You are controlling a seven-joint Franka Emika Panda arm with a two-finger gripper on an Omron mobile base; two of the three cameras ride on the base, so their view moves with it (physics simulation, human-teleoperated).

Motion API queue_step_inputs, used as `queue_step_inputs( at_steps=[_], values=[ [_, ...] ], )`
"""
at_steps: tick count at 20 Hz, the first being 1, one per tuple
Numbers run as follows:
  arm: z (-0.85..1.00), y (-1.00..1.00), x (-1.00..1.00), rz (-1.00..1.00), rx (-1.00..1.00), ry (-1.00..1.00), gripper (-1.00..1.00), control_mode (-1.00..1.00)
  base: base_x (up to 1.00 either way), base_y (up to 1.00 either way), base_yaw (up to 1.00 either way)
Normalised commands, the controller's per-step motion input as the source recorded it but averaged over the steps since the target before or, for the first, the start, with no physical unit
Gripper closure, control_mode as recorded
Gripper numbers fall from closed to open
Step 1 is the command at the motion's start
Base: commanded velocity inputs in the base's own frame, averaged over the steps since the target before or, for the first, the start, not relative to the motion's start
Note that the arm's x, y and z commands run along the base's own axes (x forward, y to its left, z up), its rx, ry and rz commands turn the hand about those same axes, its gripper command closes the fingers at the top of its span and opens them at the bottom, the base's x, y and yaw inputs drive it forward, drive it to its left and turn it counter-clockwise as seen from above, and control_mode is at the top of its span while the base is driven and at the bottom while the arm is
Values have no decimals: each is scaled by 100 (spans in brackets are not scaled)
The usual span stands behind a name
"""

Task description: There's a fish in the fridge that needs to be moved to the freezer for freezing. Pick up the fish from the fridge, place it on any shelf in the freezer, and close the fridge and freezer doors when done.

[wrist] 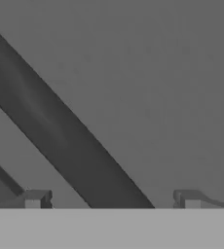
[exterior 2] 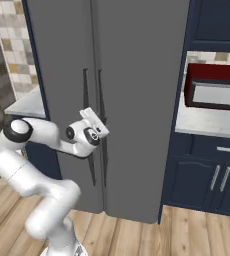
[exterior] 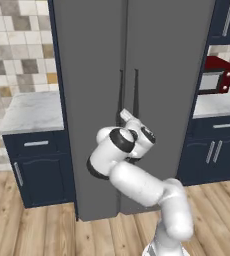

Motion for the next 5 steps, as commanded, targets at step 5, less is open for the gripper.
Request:
queue_step_inputs(
  at_steps=[5],
  values=[
    [0,-34,99,8,2,12,-100,-100,0,0,0]
  ],
)
